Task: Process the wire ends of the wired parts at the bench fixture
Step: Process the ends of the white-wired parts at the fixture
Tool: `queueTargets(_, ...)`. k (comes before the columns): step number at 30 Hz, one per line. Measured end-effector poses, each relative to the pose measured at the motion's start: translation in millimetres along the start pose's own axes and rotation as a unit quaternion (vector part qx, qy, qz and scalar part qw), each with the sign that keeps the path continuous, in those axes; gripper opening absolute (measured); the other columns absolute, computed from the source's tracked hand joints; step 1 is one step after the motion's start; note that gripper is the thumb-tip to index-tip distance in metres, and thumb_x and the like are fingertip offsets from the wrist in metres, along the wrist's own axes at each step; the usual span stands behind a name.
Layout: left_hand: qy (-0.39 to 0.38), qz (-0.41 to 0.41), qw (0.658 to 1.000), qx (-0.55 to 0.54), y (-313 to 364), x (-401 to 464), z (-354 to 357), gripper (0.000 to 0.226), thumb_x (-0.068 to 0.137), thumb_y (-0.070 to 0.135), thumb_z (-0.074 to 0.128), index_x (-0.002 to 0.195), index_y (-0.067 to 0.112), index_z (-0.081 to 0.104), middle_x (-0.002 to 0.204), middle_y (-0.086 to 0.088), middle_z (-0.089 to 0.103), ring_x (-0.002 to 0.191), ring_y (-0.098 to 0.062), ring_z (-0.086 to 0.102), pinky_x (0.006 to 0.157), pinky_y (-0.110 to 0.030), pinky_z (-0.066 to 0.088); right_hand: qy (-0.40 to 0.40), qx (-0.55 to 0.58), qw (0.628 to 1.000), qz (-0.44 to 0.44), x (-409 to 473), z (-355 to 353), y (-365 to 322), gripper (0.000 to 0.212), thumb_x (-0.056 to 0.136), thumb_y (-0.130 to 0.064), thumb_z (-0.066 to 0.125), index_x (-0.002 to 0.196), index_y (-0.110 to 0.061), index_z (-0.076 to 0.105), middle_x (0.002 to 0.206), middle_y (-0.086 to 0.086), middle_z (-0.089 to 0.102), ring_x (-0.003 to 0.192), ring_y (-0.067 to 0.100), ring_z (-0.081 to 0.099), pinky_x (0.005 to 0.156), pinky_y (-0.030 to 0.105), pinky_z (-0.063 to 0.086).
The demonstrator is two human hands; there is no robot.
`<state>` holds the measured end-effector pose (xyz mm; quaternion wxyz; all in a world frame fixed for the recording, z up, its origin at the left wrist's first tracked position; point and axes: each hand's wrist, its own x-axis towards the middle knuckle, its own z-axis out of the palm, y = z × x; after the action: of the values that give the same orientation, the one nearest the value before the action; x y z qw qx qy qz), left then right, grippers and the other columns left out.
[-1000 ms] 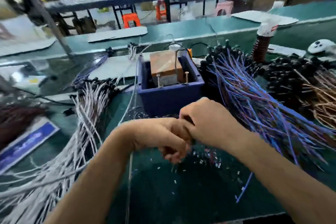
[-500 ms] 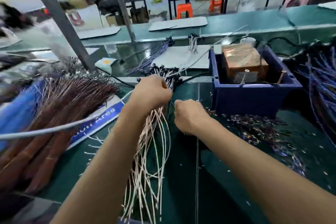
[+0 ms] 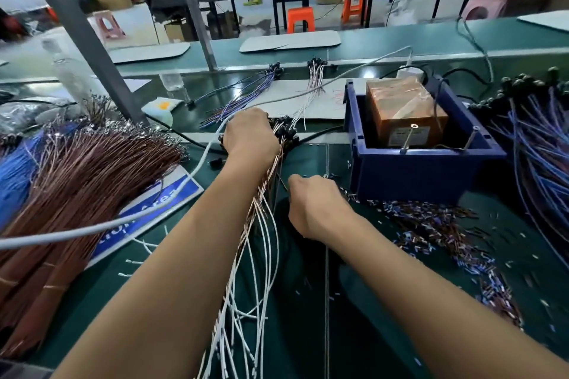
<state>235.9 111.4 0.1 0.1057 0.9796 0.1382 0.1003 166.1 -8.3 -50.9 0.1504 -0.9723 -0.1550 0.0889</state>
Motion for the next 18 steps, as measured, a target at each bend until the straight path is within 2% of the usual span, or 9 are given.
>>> queueTargets(4,-0.008,-0.005,0.999,0.030,4,-1,-12,0.040,0.084,0.008,0.057,0.123,0.004,0.063,0.126,-0.020,0.063,0.117,-0.041,0.063,0.090,-0.044,0.055,-0.003,0.001,1.000,0.002,2,1,1,0.007,0.097,-0.006,0.046,0.098,-0.011,0.042,0.075,0.003,0.037,0.084,0.035,0.042,0.074,0.039,0.046)
queueTargets(7,0.007,0.006,0.998,0.054,11,-2,-19,0.040,0.084,0.014,0.059,0.123,0.009,0.064,0.124,-0.015,0.065,0.116,-0.037,0.064,0.079,-0.036,0.048,-0.004,-0.007,1.000,-0.011,3,1,3,0.004,0.098,-0.008,0.046,0.100,-0.011,0.044,0.080,0.004,0.047,0.082,0.032,0.048,0.073,0.036,0.041)
queueTargets(9,0.012,0.013,0.999,0.044,15,-5,-23,0.033,0.082,0.018,0.059,0.114,0.013,0.065,0.111,-0.013,0.064,0.108,-0.036,0.064,0.075,-0.034,0.042,-0.004,0.025,1.000,-0.001,3,0,6,0.008,0.097,-0.010,0.046,0.102,-0.009,0.052,0.089,0.007,0.059,0.082,0.033,0.057,0.072,0.037,0.049)
queueTargets(11,-0.020,0.011,1.000,0.001,18,-10,-24,0.017,0.079,0.019,0.057,0.095,0.012,0.057,0.096,-0.011,0.057,0.094,-0.035,0.059,0.074,-0.033,0.040,-0.011,0.066,0.998,0.015,1,0,10,0.016,0.101,-0.016,0.045,0.104,-0.011,0.060,0.090,0.012,0.068,0.078,0.035,0.069,0.072,0.042,0.061)
queueTargets(14,-0.112,0.013,0.991,-0.073,20,-21,-19,0.011,0.075,0.019,0.051,0.074,0.009,0.056,0.086,-0.012,0.068,0.083,-0.033,0.062,0.069,-0.030,0.043,-0.018,0.200,0.978,0.051,-1,2,16,0.029,0.109,-0.031,0.040,0.096,-0.013,0.060,0.074,0.011,0.073,0.057,0.028,0.074,0.059,0.034,0.060)
queueTargets(16,-0.160,0.008,0.979,-0.124,20,-28,-13,0.019,0.075,0.019,0.050,0.068,0.008,0.063,0.072,-0.009,0.074,0.075,-0.030,0.066,0.064,-0.029,0.046,-0.022,0.328,0.941,0.076,-4,3,21,0.031,0.111,-0.030,0.037,0.099,-0.010,0.057,0.070,0.011,0.069,0.053,0.026,0.073,0.051,0.031,0.052)
queueTargets(18,-0.194,0.014,0.969,-0.150,18,-34,-5,0.026,0.082,0.018,0.051,0.065,0.005,0.064,0.062,-0.009,0.070,0.063,-0.027,0.061,0.060,-0.028,0.046,-0.020,0.438,0.895,0.086,-7,5,27,0.030,0.113,-0.028,0.035,0.109,-0.005,0.054,0.072,0.012,0.064,0.049,0.025,0.069,0.045,0.027,0.048)
